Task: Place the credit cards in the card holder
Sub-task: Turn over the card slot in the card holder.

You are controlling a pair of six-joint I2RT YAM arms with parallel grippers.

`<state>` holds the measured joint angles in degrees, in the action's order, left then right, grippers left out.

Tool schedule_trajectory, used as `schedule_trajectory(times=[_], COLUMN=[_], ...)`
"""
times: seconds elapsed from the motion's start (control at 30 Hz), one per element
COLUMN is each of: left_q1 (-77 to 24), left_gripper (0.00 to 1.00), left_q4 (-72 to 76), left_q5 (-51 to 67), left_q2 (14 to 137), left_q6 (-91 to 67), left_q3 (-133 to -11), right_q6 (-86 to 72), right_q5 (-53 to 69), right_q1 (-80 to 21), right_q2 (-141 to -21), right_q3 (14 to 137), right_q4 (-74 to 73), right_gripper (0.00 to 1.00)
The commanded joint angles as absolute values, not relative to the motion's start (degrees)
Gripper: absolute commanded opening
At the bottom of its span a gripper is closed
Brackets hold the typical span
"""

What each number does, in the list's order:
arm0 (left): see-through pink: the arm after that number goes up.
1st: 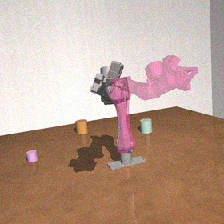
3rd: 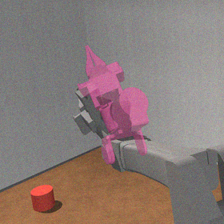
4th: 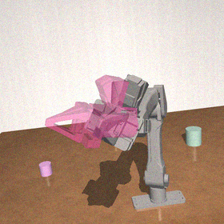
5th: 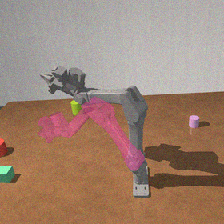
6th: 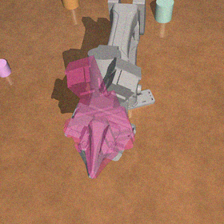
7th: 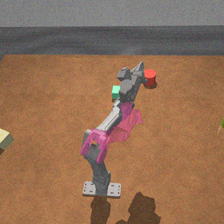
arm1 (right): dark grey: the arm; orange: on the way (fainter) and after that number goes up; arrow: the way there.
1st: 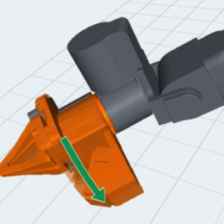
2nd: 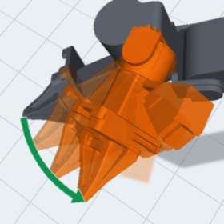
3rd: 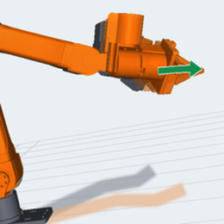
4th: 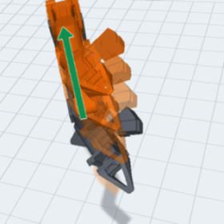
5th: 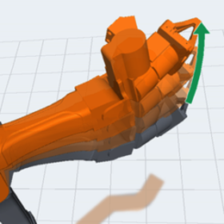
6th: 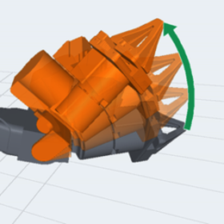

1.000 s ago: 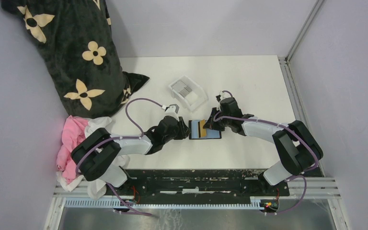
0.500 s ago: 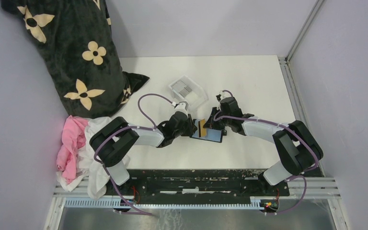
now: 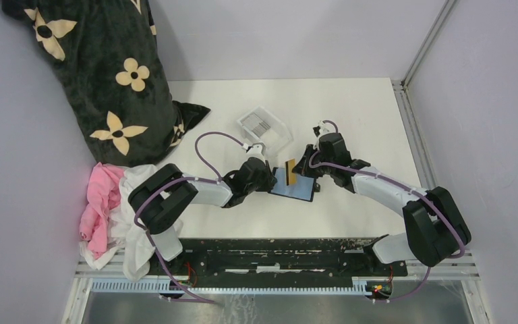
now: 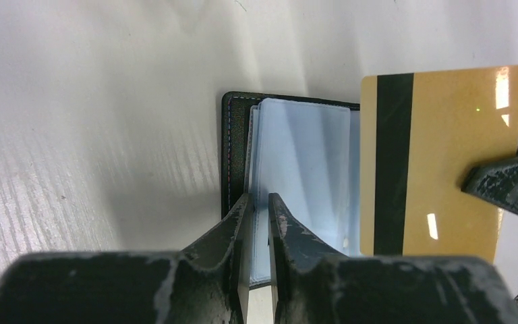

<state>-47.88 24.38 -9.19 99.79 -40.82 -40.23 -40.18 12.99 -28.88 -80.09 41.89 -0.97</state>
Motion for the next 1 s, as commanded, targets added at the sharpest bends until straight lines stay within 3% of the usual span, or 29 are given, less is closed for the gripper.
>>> schedule_trajectory(times=[0.0,0.97], left_q1=[-48.67,-51.57], left_gripper=[0.21,0.18], left_q4=[19.99,20.0], left_q5=[-10.83,-13.19], left_q2=[102.17,103.03], left_q6=[-38.58,-41.43], left_q3=[-39.88,-37.59], right_q6=[-39.8,-49.57], right_q5=[11.22,13.99], right_q1=[-27.55,-24.33], right_q2=[-78.48,-80.98], right_q3=[41.3,31.94], right_q4=[-1.15,10.94], right_gripper=[0.01,0.01])
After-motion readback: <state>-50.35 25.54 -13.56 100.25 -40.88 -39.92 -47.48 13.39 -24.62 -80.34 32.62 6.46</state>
